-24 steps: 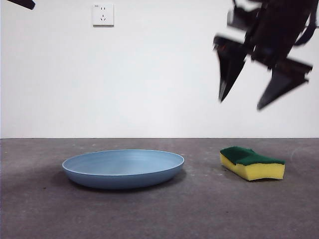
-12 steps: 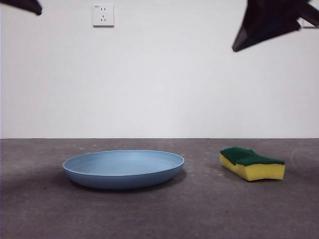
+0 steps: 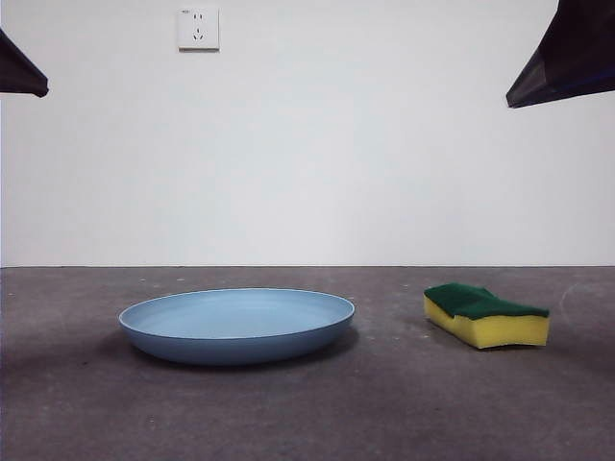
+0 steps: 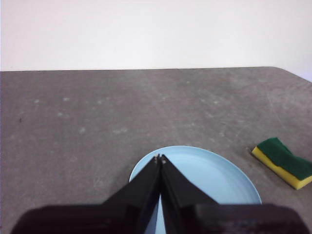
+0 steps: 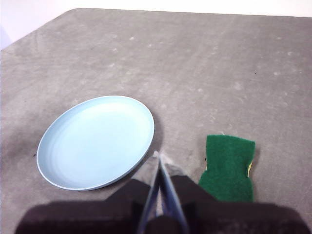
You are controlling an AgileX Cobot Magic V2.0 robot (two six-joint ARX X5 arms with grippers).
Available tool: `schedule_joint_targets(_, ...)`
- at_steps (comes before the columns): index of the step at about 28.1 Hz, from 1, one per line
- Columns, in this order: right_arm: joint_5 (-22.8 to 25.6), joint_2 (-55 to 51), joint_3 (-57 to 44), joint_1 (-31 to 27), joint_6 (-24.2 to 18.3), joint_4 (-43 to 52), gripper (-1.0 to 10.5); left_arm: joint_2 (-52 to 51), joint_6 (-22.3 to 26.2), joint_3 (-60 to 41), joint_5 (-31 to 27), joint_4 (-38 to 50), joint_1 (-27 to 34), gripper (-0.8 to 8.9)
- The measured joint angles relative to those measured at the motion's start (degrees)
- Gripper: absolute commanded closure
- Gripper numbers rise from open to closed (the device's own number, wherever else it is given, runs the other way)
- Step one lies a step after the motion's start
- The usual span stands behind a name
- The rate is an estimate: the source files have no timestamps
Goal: Pick up the plate,pick up the cloth,clean the plate with the cloth
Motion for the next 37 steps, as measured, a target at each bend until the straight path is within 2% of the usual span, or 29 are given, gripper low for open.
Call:
schedule_joint_targets(12,0.0,0.0,0.0,0.0,0.0,0.0,9.5,-0.04,0.02,0.0,0.0,-6.64,0.0,8.14)
schedule_joint_targets(15,0.0,0.0,0.0,0.0,-0.02,0.0,9.5,-0.83,2.14,0.0,-1.62,-10.01,0.55,8.14)
schedule_joint_targets(18,0.02,-0.02,0.0,0.0,0.0,0.0,9.5,-3.61,4.52,-0.33,0.02,-12.61,5.51,8.14)
schedule_joint_targets(21,0.02,0.0,0.0,0.0,-0.02,0.0,9.5,-7.89,5.62,-2.75,7.52,-11.98,13.29,8.14)
schedule_joint_targets(23,0.02,-0.02,0.0,0.0,0.0,0.0,9.5,-10.75,6.1,-5.25,10.58,-11.21,18.1,8.14)
schedule_joint_targets(26,0.0,-0.04,0.0,0.0,-0.02,0.0,9.5,-15.56,6.27,-9.94,11.26,-10.21,24.17,8.14)
schedule_joint_targets(30,0.0,-0.04,0.0,0.0,-0.02,0.0,9.5,-22.67,6.51,-14.64,11.28,-9.75,27.58,8.14)
schedule_joint_targets(37,0.0,-0.04,0.0,0.0,-0.02,0.0,9.5,-27.08,7.78,-17.0,11.28,-12.04,30.05,8.14)
